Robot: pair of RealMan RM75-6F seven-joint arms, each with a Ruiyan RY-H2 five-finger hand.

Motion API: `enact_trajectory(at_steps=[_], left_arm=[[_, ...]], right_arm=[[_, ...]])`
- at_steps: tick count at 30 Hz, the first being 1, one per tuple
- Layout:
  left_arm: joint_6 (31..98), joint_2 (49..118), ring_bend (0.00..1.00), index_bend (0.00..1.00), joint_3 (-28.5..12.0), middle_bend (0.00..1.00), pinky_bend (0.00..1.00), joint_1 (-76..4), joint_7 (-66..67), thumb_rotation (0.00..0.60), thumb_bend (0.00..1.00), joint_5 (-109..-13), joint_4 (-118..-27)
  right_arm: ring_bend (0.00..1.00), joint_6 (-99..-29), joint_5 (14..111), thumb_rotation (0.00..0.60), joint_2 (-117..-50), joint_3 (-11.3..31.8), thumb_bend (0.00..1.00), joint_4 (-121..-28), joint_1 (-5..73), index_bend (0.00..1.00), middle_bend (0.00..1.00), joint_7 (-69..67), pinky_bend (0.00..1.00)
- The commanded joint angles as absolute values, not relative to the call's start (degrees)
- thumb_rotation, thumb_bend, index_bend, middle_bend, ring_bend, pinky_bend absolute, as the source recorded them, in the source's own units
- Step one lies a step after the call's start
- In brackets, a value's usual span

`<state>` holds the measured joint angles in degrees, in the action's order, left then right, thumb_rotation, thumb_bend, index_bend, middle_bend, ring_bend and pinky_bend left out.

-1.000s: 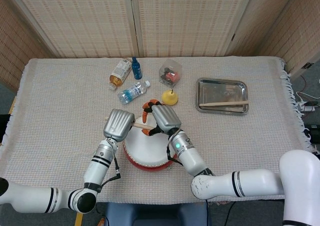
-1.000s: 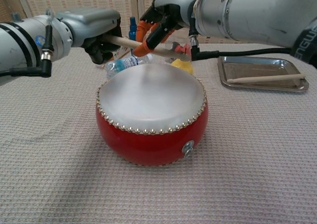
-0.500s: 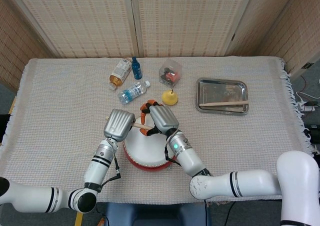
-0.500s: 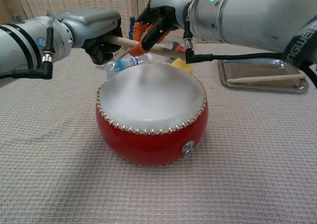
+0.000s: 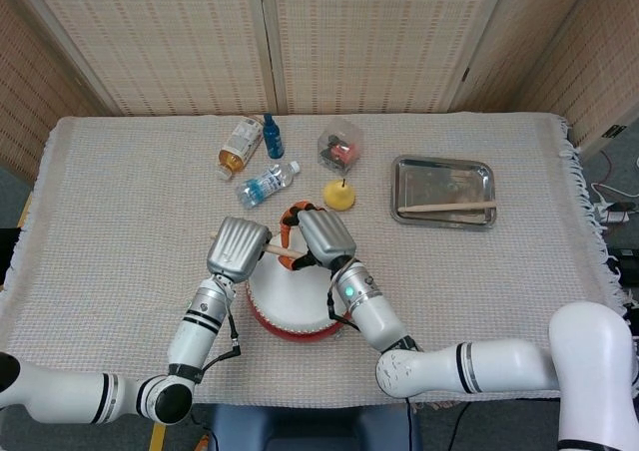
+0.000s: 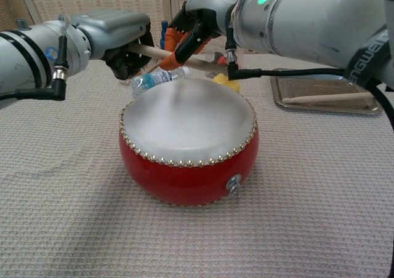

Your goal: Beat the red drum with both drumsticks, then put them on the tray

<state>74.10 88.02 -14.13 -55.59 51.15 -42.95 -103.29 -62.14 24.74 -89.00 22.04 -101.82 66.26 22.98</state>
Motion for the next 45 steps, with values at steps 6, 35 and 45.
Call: enact_trajectory(at_steps=[6, 35, 45], left_arm=[[74.5, 88.0, 0.79, 0.6, -13.7, 0.78, 1.0, -55.5, 51.3, 0.6, 0.73, -44.2, -102.9], [75.0, 87.9, 0.35, 0.11, -13.7, 0.27, 0.62, -54.3, 50.5, 0.6, 0.63, -47.1, -102.6], [75.0, 87.6, 0.12, 0.0, -13.9, 0.09, 0.36, -53.9, 50.3, 0.6, 0.46, -47.3, -102.8]], right_arm=[[0.18, -62.0, 25.1, 0.6, -89.4, 22.5, 0.71, -101.1, 65.9, 0.7, 0.34, 22.8, 0.26], [0.38, -60.3, 29.6, 0.6, -90.7, 24.3, 0.83, -99.2, 62.4, 0.82, 0.46, 16.3, 0.48], [0.43, -60.0, 31.4, 0.6, -91.4, 24.7, 0.86, -98.4, 61.0, 0.88, 0.51, 13.6, 0.51]])
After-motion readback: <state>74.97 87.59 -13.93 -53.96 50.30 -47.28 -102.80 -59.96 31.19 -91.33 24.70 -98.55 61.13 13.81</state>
